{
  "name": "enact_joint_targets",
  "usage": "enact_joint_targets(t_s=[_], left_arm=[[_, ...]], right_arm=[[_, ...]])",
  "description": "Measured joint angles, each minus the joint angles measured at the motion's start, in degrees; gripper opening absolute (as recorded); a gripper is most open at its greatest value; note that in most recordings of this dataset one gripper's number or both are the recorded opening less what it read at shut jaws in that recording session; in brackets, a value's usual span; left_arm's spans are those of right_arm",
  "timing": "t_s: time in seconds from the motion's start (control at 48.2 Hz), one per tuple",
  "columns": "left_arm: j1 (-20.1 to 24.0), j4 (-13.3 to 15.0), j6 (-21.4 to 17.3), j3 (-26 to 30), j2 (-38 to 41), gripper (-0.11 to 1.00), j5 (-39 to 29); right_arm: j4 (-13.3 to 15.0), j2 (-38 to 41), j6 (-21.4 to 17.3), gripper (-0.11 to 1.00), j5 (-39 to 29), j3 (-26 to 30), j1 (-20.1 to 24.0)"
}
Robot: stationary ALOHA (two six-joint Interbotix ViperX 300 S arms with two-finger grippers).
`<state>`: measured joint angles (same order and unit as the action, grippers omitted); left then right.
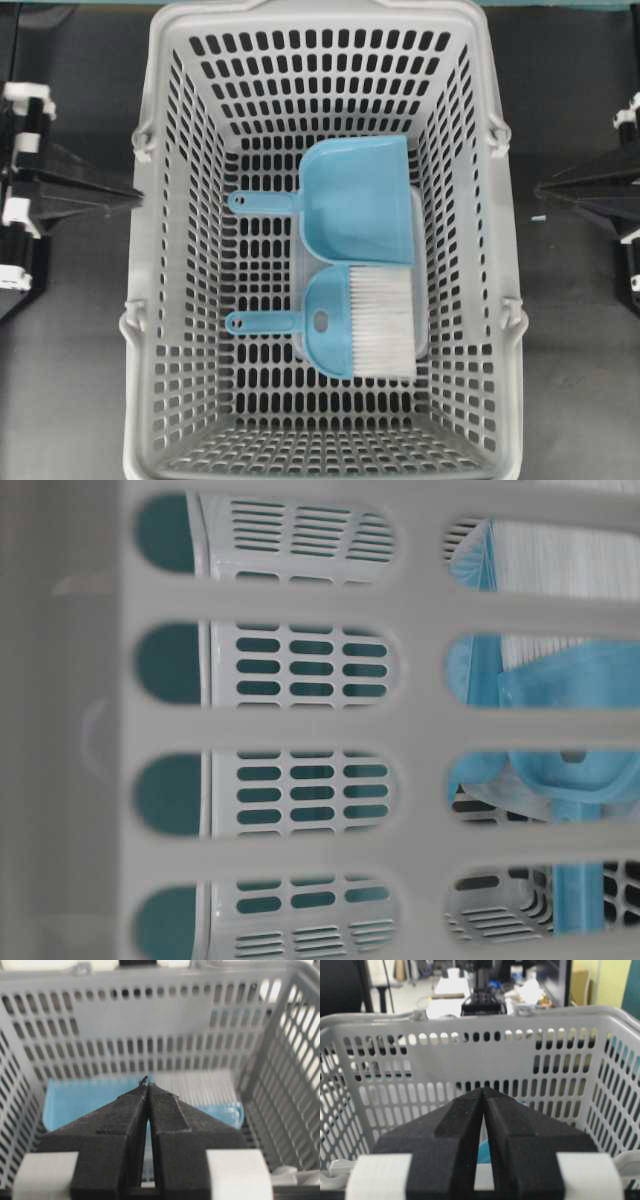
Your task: Pick up the hand brush from the shopping basket with the left arm.
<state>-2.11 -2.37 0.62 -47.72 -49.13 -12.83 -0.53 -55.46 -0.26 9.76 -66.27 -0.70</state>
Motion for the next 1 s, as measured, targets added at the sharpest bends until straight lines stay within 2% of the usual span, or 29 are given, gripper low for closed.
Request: enact_joint_targets(t_s=[0.145, 0.208, 0.27, 0.353, 0.478, 0.519, 0.602, 0.685, 0.831, 0.914, 0.997], left_arm=[[-0.4, 0.0, -0.1, 8.2, 6.6, 0.0, -11.5], [-0.9, 0.1, -0.2, 12.2, 10.0, 0.0, -17.2], [-1.2, 0.0, -0.1, 16.0, 13.4, 0.0, -22.9], [-1.7, 0.0, 0.0, 20.3, 17.5, 0.0, -28.7], [-2.8, 0.0, 0.3, 25.0, 23.6, 0.0, -33.8], [-3.0, 0.0, 0.4, 26.2, 25.1, 0.0, -35.0], [-3.3, 0.0, 0.6, 28.1, 27.9, 0.02, -37.0], [-3.3, 0.0, 1.1, 29.8, 30.6, 0.19, -39.1], [-3.5, 0.0, 4.7, 33.0, 35.5, 0.62, -43.7], [-4.3, 0.0, 6.7, 34.8, 39.4, 0.83, -46.3], [-5.4, 0.1, 7.4, 35.6, 42.6, 0.91, -47.9]], right_arm=[[-0.1, -0.1, 0.0, 0.0, -1.0, 0.6, -0.8], [-0.1, 0.0, 0.0, 0.05, -1.1, 0.8, -1.1], [-0.1, -0.1, 0.0, 0.17, -1.1, 0.8, -1.3], [-0.1, -0.2, -0.1, 0.39, -1.1, 0.9, -1.4], [-0.1, -0.3, -0.1, 0.74, -1.1, 0.9, -1.5], [-0.1, -0.3, -0.1, 0.78, -1.1, 0.9, -1.5], [0.0, -0.4, -0.1, 0.77, -1.1, 0.9, -1.5], [-0.1, -0.6, -0.1, 0.75, -1.1, 0.9, -1.4], [-0.1, -1.1, -0.1, 0.75, -1.2, 1.0, -1.4], [-0.1, -1.1, 0.0, 0.75, -1.2, 0.9, -1.4], [-0.1, -1.1, -0.1, 0.75, -1.2, 1.0, -1.4]])
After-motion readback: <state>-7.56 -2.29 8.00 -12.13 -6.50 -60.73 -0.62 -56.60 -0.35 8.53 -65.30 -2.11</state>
